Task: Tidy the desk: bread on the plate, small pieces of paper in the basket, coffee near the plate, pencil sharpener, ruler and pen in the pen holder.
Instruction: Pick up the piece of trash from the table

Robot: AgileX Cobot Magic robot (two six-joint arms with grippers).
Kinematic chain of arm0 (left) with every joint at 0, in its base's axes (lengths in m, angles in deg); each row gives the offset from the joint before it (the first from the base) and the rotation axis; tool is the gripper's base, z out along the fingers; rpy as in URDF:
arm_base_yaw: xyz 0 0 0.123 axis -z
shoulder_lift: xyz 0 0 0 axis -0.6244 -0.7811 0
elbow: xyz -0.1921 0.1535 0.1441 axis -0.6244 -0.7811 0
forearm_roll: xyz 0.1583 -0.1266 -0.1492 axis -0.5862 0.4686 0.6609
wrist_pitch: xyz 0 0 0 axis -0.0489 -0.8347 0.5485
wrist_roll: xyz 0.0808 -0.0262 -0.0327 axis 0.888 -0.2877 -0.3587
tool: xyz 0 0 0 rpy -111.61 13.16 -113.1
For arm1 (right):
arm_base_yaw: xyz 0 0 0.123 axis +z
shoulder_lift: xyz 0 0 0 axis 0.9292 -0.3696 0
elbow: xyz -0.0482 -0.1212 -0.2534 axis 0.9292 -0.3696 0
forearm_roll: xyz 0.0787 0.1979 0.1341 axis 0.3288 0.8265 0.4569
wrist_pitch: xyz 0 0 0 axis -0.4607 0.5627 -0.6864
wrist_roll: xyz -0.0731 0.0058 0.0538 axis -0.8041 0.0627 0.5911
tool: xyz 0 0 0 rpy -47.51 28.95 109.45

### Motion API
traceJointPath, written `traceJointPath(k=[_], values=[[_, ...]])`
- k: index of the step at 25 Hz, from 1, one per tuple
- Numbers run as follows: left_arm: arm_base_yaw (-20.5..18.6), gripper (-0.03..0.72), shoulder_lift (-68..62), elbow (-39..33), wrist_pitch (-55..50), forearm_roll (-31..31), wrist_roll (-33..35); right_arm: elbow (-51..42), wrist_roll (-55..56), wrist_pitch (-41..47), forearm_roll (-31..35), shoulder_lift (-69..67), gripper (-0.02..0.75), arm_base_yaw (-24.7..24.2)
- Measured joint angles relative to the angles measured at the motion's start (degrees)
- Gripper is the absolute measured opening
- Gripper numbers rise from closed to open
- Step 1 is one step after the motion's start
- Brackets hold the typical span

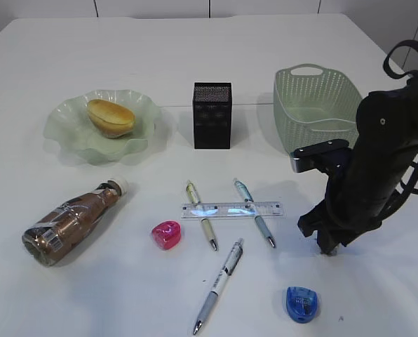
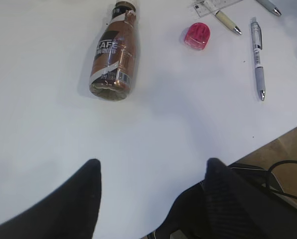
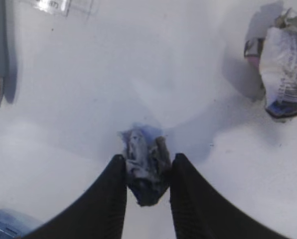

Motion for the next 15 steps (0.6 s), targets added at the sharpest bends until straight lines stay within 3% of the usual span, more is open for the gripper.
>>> traceJointPath(k=[3, 5, 15], values=[[0.0, 0.456, 0.0, 0.0, 0.0, 0.0, 0.0, 0.0, 0.0, 0.0, 0.0, -0.1, 0.2, 0.0], [0.0, 0.456, 0.0, 0.0, 0.0, 0.0, 0.0, 0.0, 0.0, -0.1, 0.0, -0.1, 0.173, 0.0], [0.0, 0.456, 0.0, 0.0, 0.0, 0.0, 0.0, 0.0, -0.1, -0.2, 0.1, -0.1, 0.161, 0.0]])
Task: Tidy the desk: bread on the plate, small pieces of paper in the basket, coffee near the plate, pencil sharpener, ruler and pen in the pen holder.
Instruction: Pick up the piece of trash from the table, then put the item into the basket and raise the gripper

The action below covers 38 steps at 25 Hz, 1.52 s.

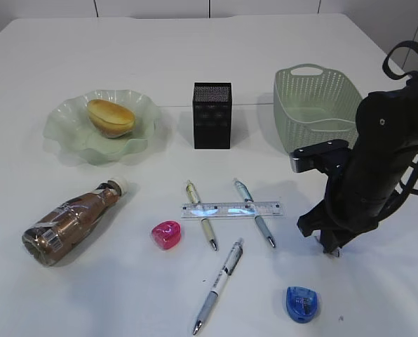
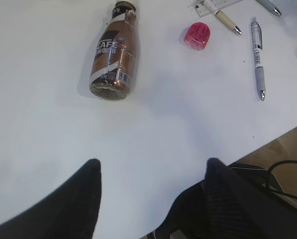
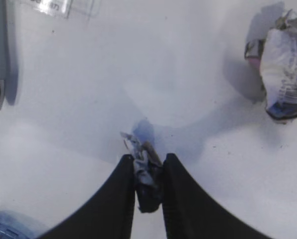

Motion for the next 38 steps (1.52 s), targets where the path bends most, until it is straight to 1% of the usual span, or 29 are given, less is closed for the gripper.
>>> traceJointPath(k=[3, 4, 5, 6, 7, 8, 16, 21, 26, 31, 35, 36, 37, 38], values=[[0.0, 0.456, 0.0, 0.0, -0.1, 0.0, 0.0, 0.0, 0.0, 0.0, 0.0, 0.0, 0.157, 0.0], [0.0, 0.456, 0.0, 0.0, -0.1, 0.0, 0.0, 0.0, 0.0, 0.0, 0.0, 0.0, 0.15, 0.0], [0.0, 0.456, 0.0, 0.0, -0.1, 0.0, 0.0, 0.0, 0.0, 0.0, 0.0, 0.0, 0.126, 0.0], [0.0, 0.456, 0.0, 0.0, -0.2, 0.0, 0.0, 0.0, 0.0, 0.0, 0.0, 0.0, 0.126, 0.0], [0.0, 0.456, 0.0, 0.0, -0.2, 0.0, 0.0, 0.0, 0.0, 0.0, 0.0, 0.0, 0.064, 0.0], [0.0, 0.456, 0.0, 0.0, -0.2, 0.0, 0.0, 0.0, 0.0, 0.0, 0.0, 0.0, 0.05, 0.0], [0.0, 0.456, 0.0, 0.0, -0.4, 0.0, 0.0, 0.3, -0.2, 0.1, 0.0, 0.0, 0.036, 0.0], [0.0, 0.456, 0.0, 0.0, -0.5, 0.0, 0.0, 1.3, -0.3, 0.8, 0.0, 4.4, 0.035, 0.0], [0.0, 0.456, 0.0, 0.0, -0.5, 0.0, 0.0, 6.4, -0.3, 2.2, -0.4, 8.6, 0.035, 0.0], [0.0, 0.456, 0.0, 0.0, -0.6, 0.0, 0.0, 14.9, 0.0, 3.7, -1.4, 9.1, 0.035, 0.0], [0.0, 0.456, 0.0, 0.0, -0.6, 0.0, 0.0, 20.4, 3.0, 2.9, -5.4, 9.1, 0.035, 0.0], [0.0, 0.456, 0.0, 0.0, -0.6, 0.0, 0.0, 20.4, 3.0, 2.9, -5.4, 9.1, 0.035, 0.0], [0.0, 0.456, 0.0, 0.0, -0.6, 0.0, 0.0, 22.3, 5.3, 2.1, -7.9, 9.1, 0.034, -0.3], [0.0, 0.456, 0.0, 0.0, -0.6, 0.0, 0.0, 23.0, 6.1, 1.7, -8.6, 9.1, 0.034, -0.7]])
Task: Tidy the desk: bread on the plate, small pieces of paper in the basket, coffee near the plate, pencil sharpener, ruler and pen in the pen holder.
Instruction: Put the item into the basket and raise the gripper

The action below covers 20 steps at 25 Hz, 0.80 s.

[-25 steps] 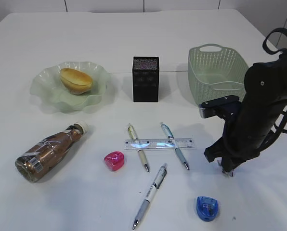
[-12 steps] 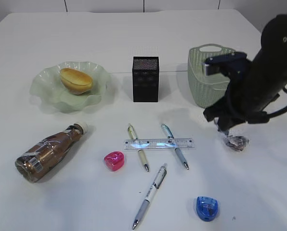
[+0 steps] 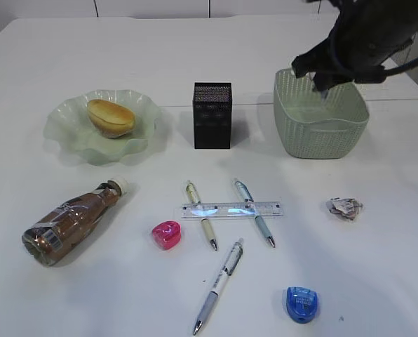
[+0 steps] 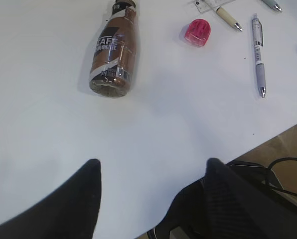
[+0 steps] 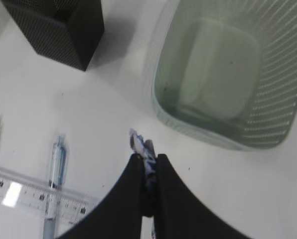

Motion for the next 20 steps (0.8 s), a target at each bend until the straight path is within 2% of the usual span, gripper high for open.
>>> traceJointPath(k=[8, 15, 20], values=[[0.0, 0.456, 0.0, 0.0, 0.0, 0.0, 0.0, 1.7, 1.7, -6.3, -1.0, -0.1, 0.034, -5.0], [0.0, 0.456, 0.0, 0.0, 0.0, 0.0, 0.0, 2.2, 1.7, -11.8, -1.4, -4.9, 0.034, -7.0], [0.0, 0.456, 0.0, 0.0, 0.0, 0.0, 0.0, 6.5, 1.8, -14.6, -2.3, -11.9, 0.034, -7.4]])
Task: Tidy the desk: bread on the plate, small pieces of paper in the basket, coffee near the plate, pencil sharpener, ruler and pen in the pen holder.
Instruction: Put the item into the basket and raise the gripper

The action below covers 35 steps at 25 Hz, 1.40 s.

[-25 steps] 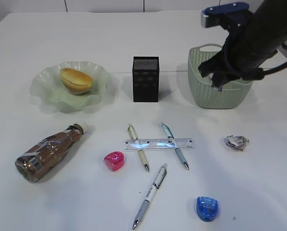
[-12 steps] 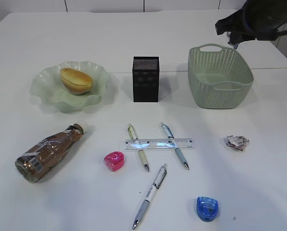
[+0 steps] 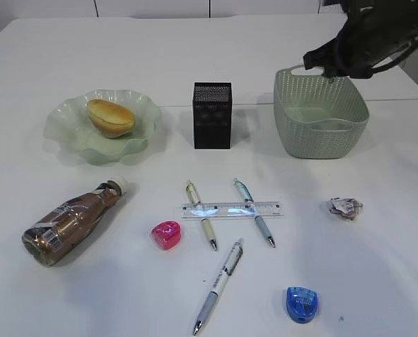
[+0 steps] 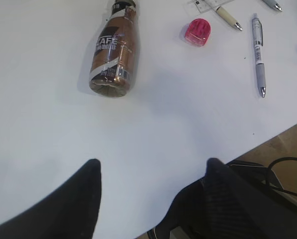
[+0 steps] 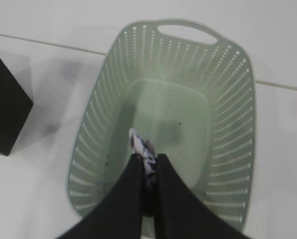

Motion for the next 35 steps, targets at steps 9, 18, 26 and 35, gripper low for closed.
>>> traceJointPath(k=[9, 18, 26, 35], values=[[0.0, 0.456, 0.0, 0.0, 0.0, 0.0, 0.0, 7.6, 0.3, -0.4, -0.2, -8.9, 0.034, -1.2], [0.0, 0.456, 0.0, 0.0, 0.0, 0.0, 0.0, 8.5, 0.3, -3.2, -1.0, -10.9, 0.094, -1.2], [0.0, 0.456, 0.0, 0.0, 0.0, 0.0, 0.0, 8.5, 0.3, -3.2, -1.0, -11.2, 0.385, -1.4], [0.0, 0.456, 0.0, 0.0, 0.0, 0.0, 0.0, 10.5, 0.3, 8.3, -2.2, -9.9, 0.397, -1.4]])
